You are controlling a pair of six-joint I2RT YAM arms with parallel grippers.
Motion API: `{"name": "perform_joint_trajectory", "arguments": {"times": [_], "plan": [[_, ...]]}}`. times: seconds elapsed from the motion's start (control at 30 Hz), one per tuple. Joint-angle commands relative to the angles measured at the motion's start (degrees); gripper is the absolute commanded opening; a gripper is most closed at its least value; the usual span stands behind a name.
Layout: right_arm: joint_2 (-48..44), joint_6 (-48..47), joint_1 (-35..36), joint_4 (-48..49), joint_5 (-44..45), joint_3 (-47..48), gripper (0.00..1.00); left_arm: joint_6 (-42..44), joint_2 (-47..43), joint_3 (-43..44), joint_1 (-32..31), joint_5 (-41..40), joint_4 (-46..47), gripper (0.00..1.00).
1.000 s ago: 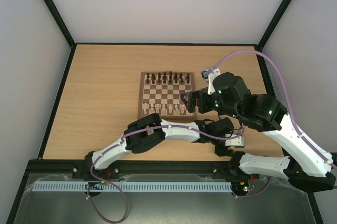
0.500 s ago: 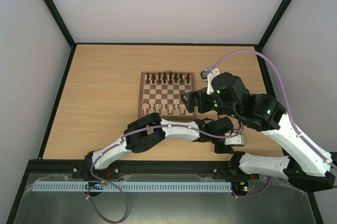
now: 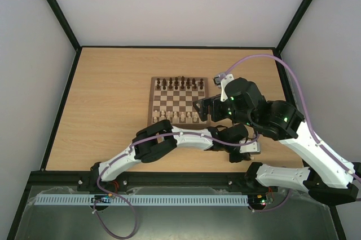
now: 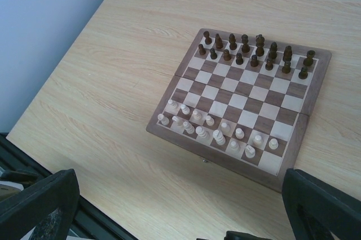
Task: Set up the chess pieces on the board
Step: Pick up the chess piece at the center of the board.
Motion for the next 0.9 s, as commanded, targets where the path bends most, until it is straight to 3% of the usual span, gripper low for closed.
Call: {"name": "perform_joint_trajectory", "arguments": {"times": [0.0,0.33,0.87], "plan": [[0.04,-0.8,-0.27,0.14,0.16,-0.65,0.99,-0.71,0.33,-2.48,0.35,-0.71,-2.95,0.08],[-0.74,-0.45,-0.25,0.96,-1.57,-1.14,0.98,-4.47,-5.8,-10.23,0.27,-5.06,0.43,0.07],[-1.32,-0.68,-0.25,6.27,-8.57,-0.62,0.99,-13.26,-18.31,-32.32,0.48,-14.17,9.53,0.07]]}}
